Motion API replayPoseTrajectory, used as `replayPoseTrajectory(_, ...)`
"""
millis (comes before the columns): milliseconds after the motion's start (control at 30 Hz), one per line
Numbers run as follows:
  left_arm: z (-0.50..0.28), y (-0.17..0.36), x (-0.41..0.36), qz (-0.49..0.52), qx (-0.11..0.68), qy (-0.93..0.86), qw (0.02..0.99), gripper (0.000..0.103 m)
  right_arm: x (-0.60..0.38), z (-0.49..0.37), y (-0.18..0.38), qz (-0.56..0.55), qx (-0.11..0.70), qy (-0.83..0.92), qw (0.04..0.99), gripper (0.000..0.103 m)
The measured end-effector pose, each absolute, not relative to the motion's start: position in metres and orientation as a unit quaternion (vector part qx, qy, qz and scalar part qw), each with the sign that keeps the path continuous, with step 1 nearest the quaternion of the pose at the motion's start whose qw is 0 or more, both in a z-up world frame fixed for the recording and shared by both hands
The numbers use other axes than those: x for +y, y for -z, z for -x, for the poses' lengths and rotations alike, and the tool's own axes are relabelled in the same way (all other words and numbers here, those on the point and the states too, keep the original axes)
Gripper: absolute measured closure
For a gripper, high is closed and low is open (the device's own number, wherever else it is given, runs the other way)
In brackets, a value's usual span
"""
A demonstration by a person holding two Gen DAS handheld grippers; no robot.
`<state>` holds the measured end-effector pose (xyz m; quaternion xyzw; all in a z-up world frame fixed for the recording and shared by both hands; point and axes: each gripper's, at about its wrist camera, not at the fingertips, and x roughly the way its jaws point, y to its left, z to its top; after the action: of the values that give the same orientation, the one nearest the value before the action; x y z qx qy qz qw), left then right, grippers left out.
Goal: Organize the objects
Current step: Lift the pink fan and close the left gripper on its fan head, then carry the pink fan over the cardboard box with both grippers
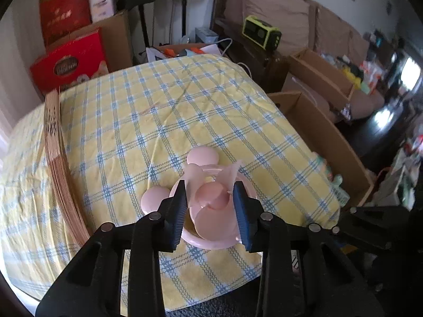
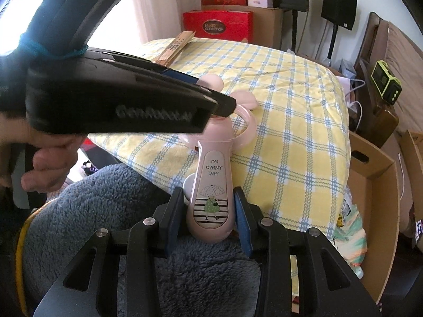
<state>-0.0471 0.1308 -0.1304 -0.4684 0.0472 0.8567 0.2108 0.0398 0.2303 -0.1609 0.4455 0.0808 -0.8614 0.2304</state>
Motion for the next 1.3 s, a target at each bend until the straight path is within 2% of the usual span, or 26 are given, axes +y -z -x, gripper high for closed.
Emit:
replayPoseTrajectory(333,0.039,0.134,0.138,0.441,0.046,-0.877,0.182,0.070,0.229,-0.041,0.161,-0.451,0.058,0.859,0.238,0.067)
replayPoseTrajectory(367,0.039,0.134,0.137,0.441,0.045,-0.878,0.182,0.070,0.230,-0.041,0.161,-0.452,0.055,0.859,0.236,0.067)
replayPoseTrajectory(467,0.037,0.135,0.141,0.437,0.055,-0.880,0.180,0.070,0.233,-0.040,0.161,-0.455,0.038,0.859,0.229,0.052)
replayPoseTrajectory(567,0.035,0.135,0.141,0.435,0.050,-0.882,0.176,0.070,0.237,-0.036,0.157,-0.453,0.013,0.865,0.214,0.052)
replayPoseTrajectory(767,0.038,0.135,0.132,0.443,0.019,-0.877,0.184,0.070,0.227,-0.038,0.157,-0.456,0.024,0.866,0.205,0.050)
replayPoseTrajectory(833,0.038,0.136,0.130,0.446,0.009,-0.875,0.187,0.070,0.225,-0.038,0.156,-0.451,0.024,0.869,0.202,0.041)
replayPoseTrajectory(900,0.038,0.137,0.129,0.448,0.004,-0.874,0.188,0.070,0.221,-0.039,0.157,-0.444,0.023,0.873,0.200,0.027)
replayPoseTrajectory(933,0.038,0.137,0.129,0.448,0.003,-0.874,0.189,0.070,0.219,-0.039,0.157,-0.439,0.024,0.876,0.197,0.025)
replayPoseTrajectory(1067,0.040,0.138,0.125,0.451,-0.007,-0.872,0.192,0.070,0.213,-0.034,0.164,-0.435,0.018,0.880,0.189,0.025)
replayPoseTrajectory(1167,0.041,0.137,0.123,0.452,-0.006,-0.870,0.195,0.070,0.212,-0.032,0.165,-0.432,0.031,0.884,0.178,0.040)
replayPoseTrajectory(1300,0.043,0.137,0.117,0.456,-0.021,-0.867,0.203,0.071,0.210,-0.033,0.165,-0.427,0.039,0.884,0.187,0.046)
